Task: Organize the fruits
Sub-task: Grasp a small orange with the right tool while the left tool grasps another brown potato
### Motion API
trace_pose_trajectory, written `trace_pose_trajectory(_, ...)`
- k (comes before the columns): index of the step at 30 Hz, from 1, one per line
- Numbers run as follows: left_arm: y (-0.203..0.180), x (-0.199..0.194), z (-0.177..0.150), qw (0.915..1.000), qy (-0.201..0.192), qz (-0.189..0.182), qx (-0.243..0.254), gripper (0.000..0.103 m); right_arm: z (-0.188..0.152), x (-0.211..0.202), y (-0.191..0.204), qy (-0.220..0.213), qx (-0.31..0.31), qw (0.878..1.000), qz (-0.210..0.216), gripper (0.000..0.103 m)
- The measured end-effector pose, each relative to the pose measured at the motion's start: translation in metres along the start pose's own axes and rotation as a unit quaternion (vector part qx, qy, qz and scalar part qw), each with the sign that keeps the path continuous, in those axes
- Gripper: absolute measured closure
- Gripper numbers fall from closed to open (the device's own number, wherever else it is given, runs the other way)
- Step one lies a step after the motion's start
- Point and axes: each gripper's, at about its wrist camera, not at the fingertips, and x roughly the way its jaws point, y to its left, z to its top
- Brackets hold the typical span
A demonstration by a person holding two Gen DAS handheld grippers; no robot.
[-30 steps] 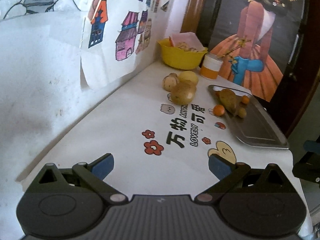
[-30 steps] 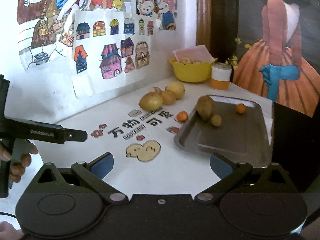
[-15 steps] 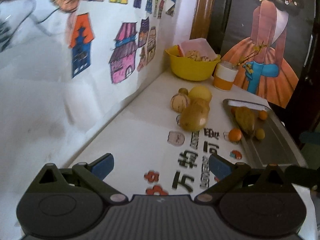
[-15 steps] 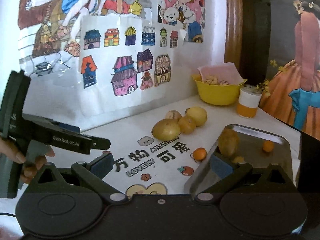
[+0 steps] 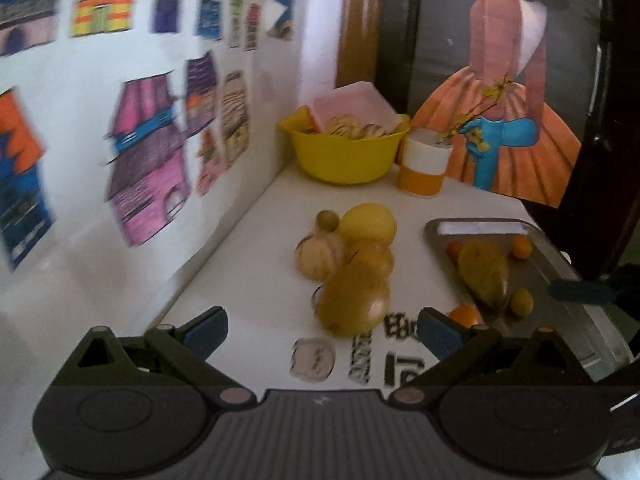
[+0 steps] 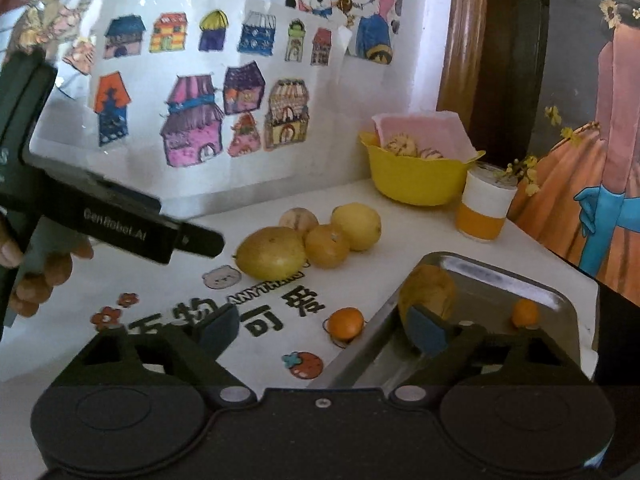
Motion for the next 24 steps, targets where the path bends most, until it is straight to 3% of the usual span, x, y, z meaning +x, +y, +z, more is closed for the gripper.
trace_pose_trajectory(11, -0.006, 0.056, 0.007, 0.9995, 0.022, -0.017, 0.01, 0.001, 0.0, 0.046, -0.003, 0.023, -0.017, 0.999, -0.016, 0.051)
trace_pose_trajectory(18, -0.001, 0.075, 0.005, 0.9995, 0.031, -0.01, 0.0, 0.001, -0.001, 0.067, -0.001, 0.045, -0.026, 0.999, -0.014, 0.057)
trace_pose_trajectory(24, 0.002, 0.083, 0.004, 0.9991, 0.035, -0.021, -0.011, 0.014, -0.003, 0.074, 0.003, 0.04, -0.041, 0.998, -0.028, 0.063)
